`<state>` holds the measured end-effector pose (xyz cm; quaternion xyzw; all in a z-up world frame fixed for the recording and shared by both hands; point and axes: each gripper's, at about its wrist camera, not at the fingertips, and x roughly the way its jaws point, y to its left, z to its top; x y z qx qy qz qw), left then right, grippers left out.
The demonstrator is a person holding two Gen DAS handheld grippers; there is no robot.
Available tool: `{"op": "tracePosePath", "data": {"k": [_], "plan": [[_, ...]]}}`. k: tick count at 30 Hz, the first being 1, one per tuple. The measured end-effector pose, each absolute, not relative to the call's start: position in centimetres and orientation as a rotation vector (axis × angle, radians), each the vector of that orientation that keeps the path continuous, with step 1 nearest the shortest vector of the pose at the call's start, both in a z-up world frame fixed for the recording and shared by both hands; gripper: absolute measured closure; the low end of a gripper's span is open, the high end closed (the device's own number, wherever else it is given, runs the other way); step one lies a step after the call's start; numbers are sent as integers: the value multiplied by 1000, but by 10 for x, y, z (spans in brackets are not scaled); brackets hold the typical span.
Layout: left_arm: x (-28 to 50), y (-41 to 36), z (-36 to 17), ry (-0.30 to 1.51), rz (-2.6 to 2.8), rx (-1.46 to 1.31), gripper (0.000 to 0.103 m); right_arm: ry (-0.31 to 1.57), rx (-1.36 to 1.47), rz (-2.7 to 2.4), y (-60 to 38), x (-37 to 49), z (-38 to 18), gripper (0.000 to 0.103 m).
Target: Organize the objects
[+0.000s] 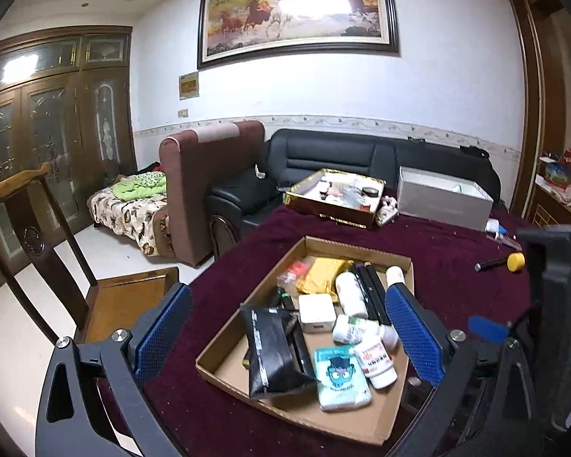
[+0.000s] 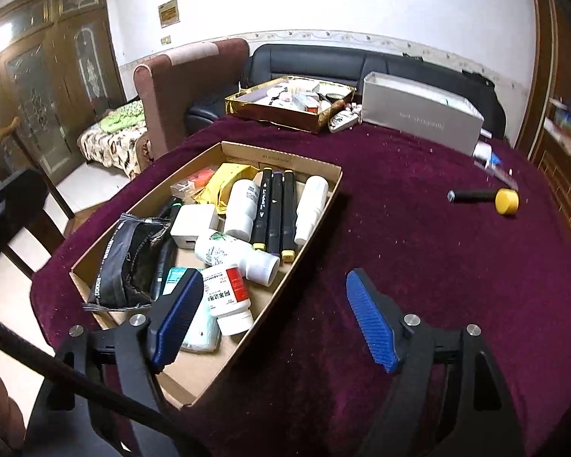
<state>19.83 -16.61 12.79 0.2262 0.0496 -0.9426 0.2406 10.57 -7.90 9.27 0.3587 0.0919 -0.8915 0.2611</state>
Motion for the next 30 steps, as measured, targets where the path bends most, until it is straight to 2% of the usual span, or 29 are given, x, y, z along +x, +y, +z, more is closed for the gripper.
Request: {"op": "tracePosePath", "data": {"k": [13,30], "plan": [[188,-172,108,109,-2564,714,4,243,1037,-2458,-81,83,78,23],[177,-206,86,211,-2541,796,4,338,1088,-2458,-104,75,65,23]]}}
